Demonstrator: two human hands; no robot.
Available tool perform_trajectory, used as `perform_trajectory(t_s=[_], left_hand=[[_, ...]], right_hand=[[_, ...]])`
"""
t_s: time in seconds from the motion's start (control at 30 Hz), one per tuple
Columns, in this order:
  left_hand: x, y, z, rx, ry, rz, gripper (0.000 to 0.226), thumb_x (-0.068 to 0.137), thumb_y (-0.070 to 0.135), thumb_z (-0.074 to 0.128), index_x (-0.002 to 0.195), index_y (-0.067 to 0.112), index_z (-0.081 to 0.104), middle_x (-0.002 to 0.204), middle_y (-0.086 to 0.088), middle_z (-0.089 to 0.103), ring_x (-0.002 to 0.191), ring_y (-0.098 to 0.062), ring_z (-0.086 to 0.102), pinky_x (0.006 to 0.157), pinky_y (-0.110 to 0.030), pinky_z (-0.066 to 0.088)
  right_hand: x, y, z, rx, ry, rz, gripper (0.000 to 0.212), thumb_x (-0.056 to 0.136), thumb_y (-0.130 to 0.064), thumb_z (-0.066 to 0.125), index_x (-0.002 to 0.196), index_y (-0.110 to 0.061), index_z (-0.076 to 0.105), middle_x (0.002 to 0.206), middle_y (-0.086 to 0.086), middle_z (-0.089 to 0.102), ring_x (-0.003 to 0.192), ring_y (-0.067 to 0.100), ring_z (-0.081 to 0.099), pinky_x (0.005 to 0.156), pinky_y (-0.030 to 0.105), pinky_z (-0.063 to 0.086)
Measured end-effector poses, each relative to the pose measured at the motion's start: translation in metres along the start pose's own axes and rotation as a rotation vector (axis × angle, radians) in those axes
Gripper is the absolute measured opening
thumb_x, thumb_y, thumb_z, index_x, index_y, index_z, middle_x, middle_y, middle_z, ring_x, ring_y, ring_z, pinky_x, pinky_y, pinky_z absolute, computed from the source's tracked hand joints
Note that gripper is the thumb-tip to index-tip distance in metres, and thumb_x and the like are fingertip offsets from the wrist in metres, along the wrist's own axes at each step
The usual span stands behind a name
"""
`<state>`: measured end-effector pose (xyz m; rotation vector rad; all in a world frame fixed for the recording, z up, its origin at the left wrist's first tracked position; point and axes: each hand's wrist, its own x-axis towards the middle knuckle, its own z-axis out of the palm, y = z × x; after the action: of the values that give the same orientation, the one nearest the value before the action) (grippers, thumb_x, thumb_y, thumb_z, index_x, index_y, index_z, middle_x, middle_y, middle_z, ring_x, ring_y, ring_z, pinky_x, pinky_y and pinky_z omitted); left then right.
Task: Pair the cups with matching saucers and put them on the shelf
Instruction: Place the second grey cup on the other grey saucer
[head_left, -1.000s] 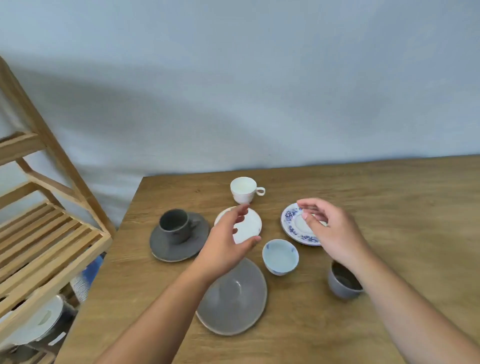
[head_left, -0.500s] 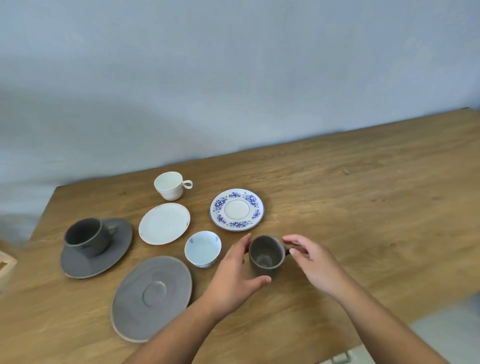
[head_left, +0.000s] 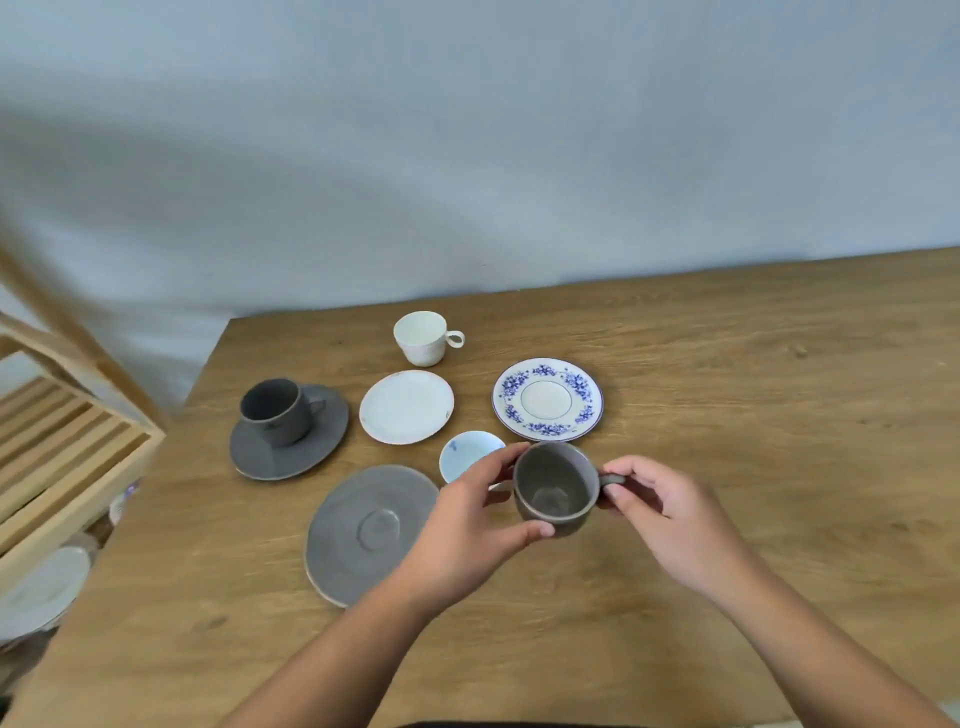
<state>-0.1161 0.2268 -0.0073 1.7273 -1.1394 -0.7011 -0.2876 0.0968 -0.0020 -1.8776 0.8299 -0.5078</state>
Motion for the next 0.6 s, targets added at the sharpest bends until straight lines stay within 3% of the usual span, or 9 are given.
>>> perform_trajectory(t_s=[0.13,0.3,0.4,0.6], left_hand=[[-0.031,-0.010,-0.055,0.021,0.032,-0.064,0.074,0.067,0.029,0.085,0.133,0.030,0.050,0.127,0.013,0.063,0.121,-0.003,0.057,0.105,-0.030,0.046],[-0.058,-0.030,-0.108,0.062,0.048,-0.177,0.072,0.072,0.021,0.082,0.135,0.030,0.049,0.129,0.016,0.061,0.122,0.000,0.055,0.107,-0.035,0.046],[-0.064,-0.046,-0.125,0.062,0.069,-0.220,0.070,0.073,0.011,0.080,0.132,0.031,0.050,0.128,0.014,0.062,0.122,0.000,0.055,0.108,-0.034,0.044],[-0.061,-0.069,-0.135,0.034,0.038,-0.250,0.072,0.074,0.010,0.078,0.137,0.028,0.048,0.132,0.011,0.060,0.124,-0.004,0.054,0.109,-0.037,0.043]], right_hand=[[0.001,-0.032,0.041,0.005,-0.135,-0.076,0.021,0.086,-0.009,0.060,0.088,-0.028,0.069,0.081,-0.003,0.074,0.078,0.025,0.068,0.080,0.041,0.053],[0.013,-0.048,0.108,-0.033,-0.241,-0.098,0.017,0.087,-0.011,0.059,0.088,-0.026,0.067,0.086,-0.007,0.074,0.082,0.011,0.069,0.082,0.028,0.054],[0.021,-0.051,0.138,-0.040,-0.254,-0.075,0.015,0.089,-0.010,0.058,0.092,-0.022,0.066,0.091,-0.006,0.073,0.085,0.004,0.067,0.078,0.013,0.049],[0.028,-0.048,0.160,-0.086,-0.244,-0.034,0.015,0.090,-0.012,0.057,0.095,-0.023,0.065,0.093,-0.006,0.072,0.088,0.004,0.066,0.084,0.022,0.052]])
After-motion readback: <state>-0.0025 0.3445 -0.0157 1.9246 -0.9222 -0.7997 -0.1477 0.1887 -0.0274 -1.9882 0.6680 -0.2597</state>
